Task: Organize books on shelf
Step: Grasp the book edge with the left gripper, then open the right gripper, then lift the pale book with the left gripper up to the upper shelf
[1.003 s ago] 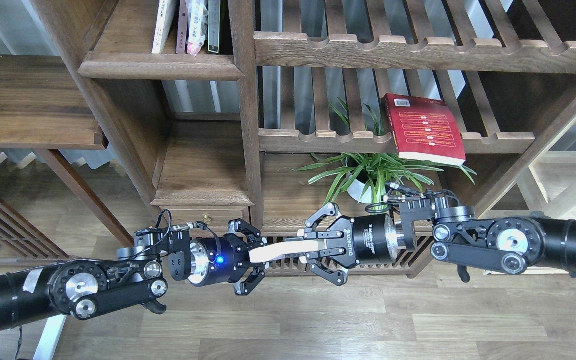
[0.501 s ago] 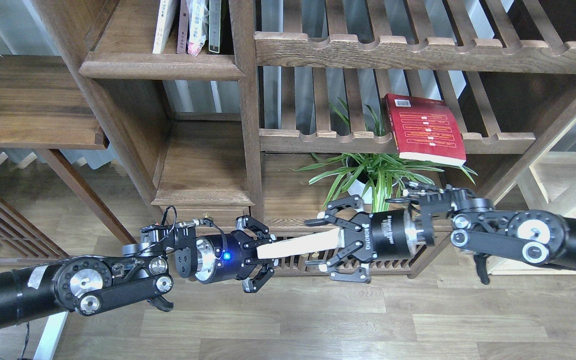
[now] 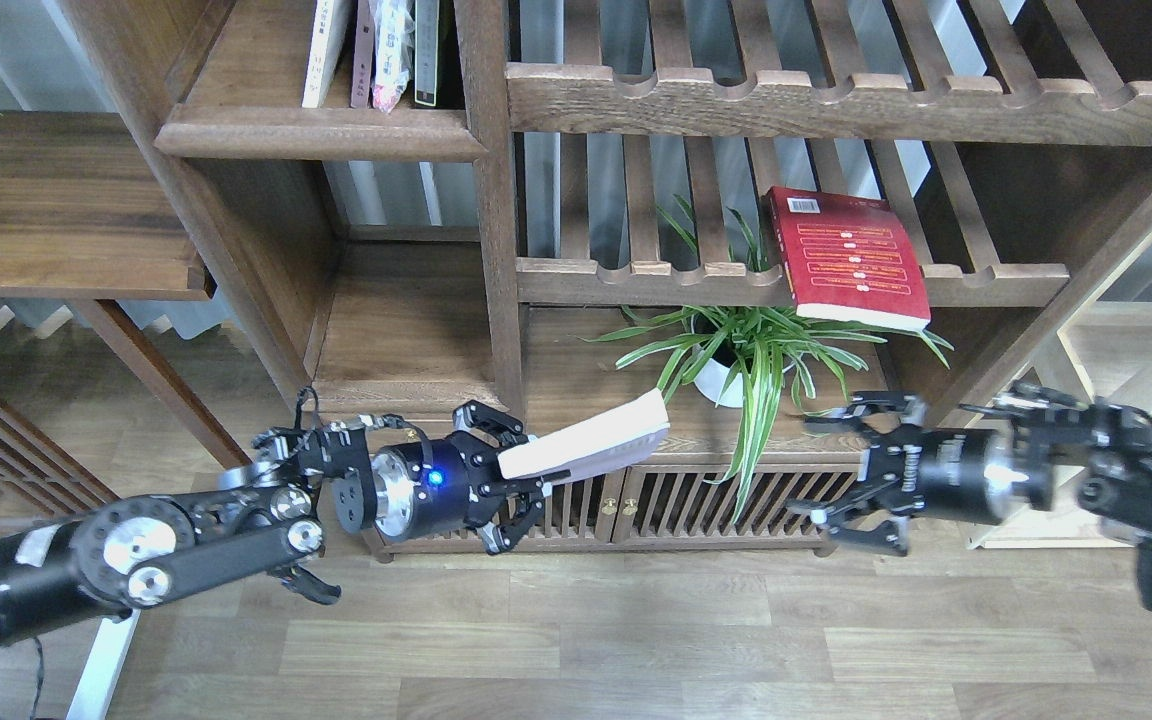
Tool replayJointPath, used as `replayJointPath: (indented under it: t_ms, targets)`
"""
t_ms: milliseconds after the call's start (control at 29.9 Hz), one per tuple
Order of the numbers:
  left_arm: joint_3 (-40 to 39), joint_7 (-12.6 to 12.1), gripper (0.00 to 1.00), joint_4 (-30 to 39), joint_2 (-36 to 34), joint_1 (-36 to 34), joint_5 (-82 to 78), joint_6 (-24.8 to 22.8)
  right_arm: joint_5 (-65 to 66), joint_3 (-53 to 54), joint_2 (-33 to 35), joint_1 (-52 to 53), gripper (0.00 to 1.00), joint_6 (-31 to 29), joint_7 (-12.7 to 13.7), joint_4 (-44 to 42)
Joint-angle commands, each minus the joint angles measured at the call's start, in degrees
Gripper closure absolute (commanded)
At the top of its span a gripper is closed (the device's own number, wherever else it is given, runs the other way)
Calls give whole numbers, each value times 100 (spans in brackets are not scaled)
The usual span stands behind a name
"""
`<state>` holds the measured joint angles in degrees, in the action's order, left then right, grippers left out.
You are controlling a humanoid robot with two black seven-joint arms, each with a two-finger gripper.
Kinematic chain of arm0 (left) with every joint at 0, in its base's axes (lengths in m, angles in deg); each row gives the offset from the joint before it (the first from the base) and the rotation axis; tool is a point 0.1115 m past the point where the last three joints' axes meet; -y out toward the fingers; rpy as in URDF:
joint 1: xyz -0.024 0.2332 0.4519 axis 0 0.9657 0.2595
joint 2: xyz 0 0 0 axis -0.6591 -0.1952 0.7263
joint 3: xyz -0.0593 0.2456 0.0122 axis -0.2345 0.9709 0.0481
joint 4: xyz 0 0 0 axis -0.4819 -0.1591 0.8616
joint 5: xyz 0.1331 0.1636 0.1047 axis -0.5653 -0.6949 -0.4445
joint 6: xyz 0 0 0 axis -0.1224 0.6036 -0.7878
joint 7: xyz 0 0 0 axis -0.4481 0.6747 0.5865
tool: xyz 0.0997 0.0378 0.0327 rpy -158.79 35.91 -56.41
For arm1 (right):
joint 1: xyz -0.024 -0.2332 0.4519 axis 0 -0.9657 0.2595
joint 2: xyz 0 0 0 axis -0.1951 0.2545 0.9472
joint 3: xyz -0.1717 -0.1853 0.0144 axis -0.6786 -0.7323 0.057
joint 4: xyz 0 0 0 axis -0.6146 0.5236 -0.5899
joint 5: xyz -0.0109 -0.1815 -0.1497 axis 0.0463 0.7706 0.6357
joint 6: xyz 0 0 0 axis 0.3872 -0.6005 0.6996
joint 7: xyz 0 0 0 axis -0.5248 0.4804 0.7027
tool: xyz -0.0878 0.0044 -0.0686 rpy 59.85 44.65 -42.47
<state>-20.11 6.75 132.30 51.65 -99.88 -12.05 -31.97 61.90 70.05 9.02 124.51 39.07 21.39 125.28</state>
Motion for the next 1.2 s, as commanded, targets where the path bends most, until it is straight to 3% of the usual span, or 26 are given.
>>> replayJointPath:
  t_ms: [0, 301, 535, 736, 970, 1170]
  targets:
    - [-278, -123, 100, 381, -293, -31, 262, -86, -313, 434, 426, -400, 12, 0, 1, -206]
    - [-1464, -554, 100, 1243, -1329, -75, 1054, -885, -955, 575, 778, -744, 12, 70, 1, -1076]
    - [-2571, -747, 100, 1278, -2094, -75, 1800, -1843, -1246, 567, 752, -1033, 12, 254, 1, -1884]
    - [-3073, -906, 100, 1278, -2779, -136, 2573, -2318, -1264, 567, 682, -1192, 12, 439, 1, -2140]
    - [-3109, -949, 100, 1270, -3615, -444, 3619, -2447, -1255, 558, 523, -1210, 12, 448, 1, -2404]
    - [-3039, -1160, 100, 1226, -4239, -830, 4471, -2447, -1246, 549, 374, -1192, 12, 474, 1, -2518]
